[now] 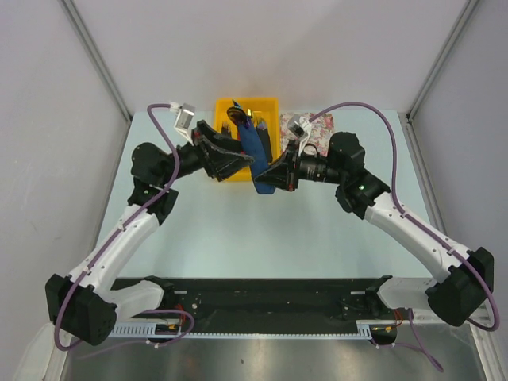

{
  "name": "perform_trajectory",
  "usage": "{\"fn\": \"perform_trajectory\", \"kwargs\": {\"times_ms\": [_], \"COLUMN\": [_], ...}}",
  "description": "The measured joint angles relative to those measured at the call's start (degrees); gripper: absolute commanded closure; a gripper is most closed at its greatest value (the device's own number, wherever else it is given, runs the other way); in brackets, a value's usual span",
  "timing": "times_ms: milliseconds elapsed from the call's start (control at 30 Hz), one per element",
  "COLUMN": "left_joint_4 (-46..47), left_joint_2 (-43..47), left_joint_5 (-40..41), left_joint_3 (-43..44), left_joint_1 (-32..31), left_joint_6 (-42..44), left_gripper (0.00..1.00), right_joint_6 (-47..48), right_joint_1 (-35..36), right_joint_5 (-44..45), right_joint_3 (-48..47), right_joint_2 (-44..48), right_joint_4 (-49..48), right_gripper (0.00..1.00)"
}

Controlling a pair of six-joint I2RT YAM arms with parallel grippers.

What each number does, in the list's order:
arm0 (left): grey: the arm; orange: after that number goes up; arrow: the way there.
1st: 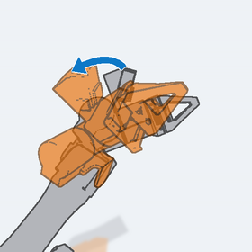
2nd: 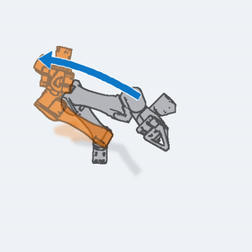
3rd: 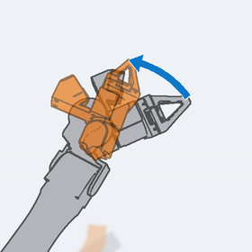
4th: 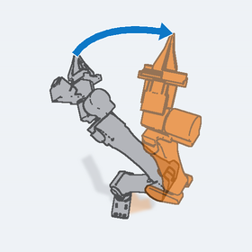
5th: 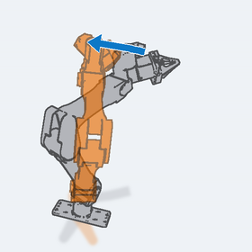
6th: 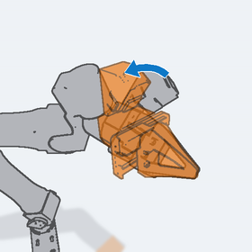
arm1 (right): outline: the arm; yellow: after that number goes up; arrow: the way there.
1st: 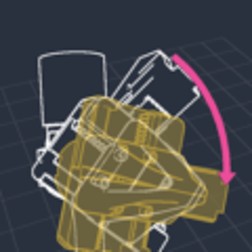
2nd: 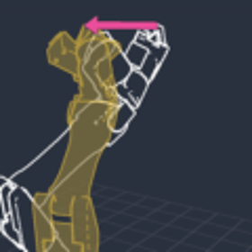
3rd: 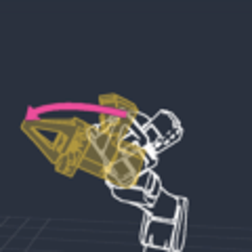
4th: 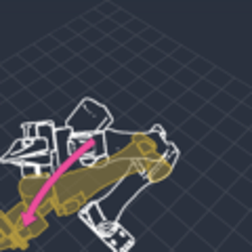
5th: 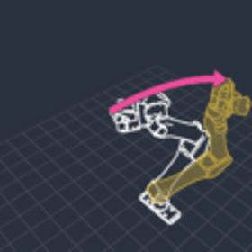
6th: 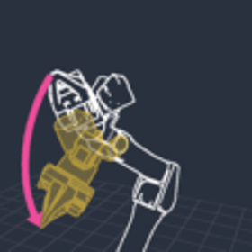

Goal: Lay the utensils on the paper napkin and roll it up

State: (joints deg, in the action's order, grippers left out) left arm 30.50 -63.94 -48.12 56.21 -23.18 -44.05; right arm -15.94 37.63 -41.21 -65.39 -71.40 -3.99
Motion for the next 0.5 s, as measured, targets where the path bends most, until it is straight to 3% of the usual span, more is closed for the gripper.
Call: {"fn": "perform_trajectory", "kwargs": {"times_ms": [200,500], "left_joint_4": [-3.13,-3.43], "left_joint_2": [0.22,-2.16], "left_joint_5": [1.73,2.16], "left_joint_3": [-0.92,-1.01], "left_joint_1": [1.57,1.57], "left_joint_6": [-1.05,-7.10], "left_gripper": [0.18,0.26], "right_joint_6": [-9.31,-17.62], "right_joint_1": [-2.64,-2.93], "right_joint_5": [-1.49,-3.32], "right_joint_3": [0.00,0.00], "right_joint_2": [-1.86,-3.67], "right_joint_4": [-5.92,-12.85], "right_gripper": [1.00,1.00]}}
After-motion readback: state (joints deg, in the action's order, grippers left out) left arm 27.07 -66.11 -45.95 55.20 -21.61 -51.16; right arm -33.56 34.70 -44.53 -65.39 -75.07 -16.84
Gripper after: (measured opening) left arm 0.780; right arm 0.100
